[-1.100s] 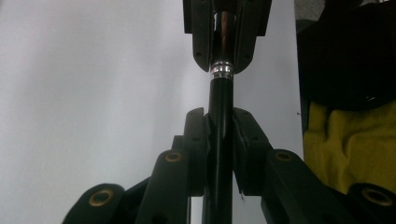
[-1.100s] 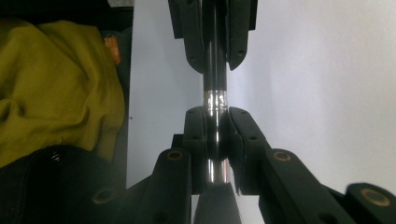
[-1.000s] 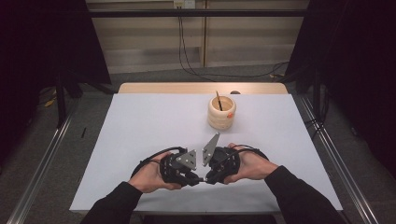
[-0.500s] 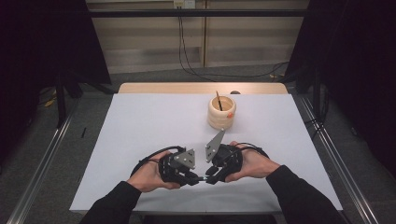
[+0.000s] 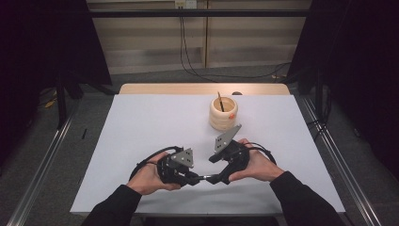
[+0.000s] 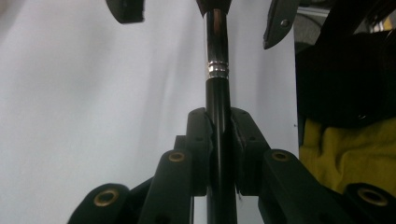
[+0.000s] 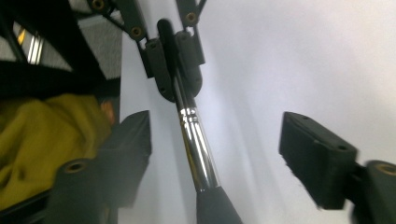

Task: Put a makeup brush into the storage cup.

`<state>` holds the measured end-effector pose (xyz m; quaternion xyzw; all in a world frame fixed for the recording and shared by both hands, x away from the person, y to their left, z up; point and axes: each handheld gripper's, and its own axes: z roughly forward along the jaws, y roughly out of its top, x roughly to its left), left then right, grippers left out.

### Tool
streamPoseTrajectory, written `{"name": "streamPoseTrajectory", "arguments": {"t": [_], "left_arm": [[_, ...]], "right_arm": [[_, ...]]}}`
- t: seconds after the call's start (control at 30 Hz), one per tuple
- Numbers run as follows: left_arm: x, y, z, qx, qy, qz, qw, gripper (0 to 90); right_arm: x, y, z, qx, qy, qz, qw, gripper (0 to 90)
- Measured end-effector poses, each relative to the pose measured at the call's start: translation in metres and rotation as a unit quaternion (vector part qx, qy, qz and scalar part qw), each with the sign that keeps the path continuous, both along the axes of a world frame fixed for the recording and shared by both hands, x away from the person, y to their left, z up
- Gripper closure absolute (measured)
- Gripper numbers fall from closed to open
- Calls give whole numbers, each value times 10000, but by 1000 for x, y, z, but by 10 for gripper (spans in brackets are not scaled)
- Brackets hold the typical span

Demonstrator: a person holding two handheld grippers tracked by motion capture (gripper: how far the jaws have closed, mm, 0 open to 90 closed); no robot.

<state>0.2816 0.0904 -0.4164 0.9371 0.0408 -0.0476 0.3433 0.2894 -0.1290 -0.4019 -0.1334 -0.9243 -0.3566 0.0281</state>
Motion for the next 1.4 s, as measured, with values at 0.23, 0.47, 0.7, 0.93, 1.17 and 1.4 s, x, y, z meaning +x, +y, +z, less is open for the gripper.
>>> {"name": "streamPoseTrajectory", "arguments": {"t": [0.23, 0.47, 0.7, 0.93, 1.17, 1.4], "left_arm": [[-1, 6, -3, -190, 50, 193, 9996, 794], [-3, 11, -3, -434, 30, 433, 9981, 793], [-5, 16, -2, -667, 49, 675, 9955, 793], [-5, 24, -1, -926, 6, 901, 9916, 793], [-7, 30, 0, -1107, -23, 1128, 9874, 793], [-9, 32, 0, -1252, -40, 1306, 9835, 793]], "right_arm": [[-2, -6, -6, 284, 57, -330, 9990, 104], [-5, -15, -7, 753, -72, -791, 9940, 122], [-5, -29, -3, 1163, -231, -1075, 9871, 134], [-8, -36, -2, 1552, -254, -1227, 9799, 139], [-11, -39, 0, 1747, -365, -1419, 9737, 129], [-14, -42, 0, 1826, -384, -1462, 9715, 110]]}}
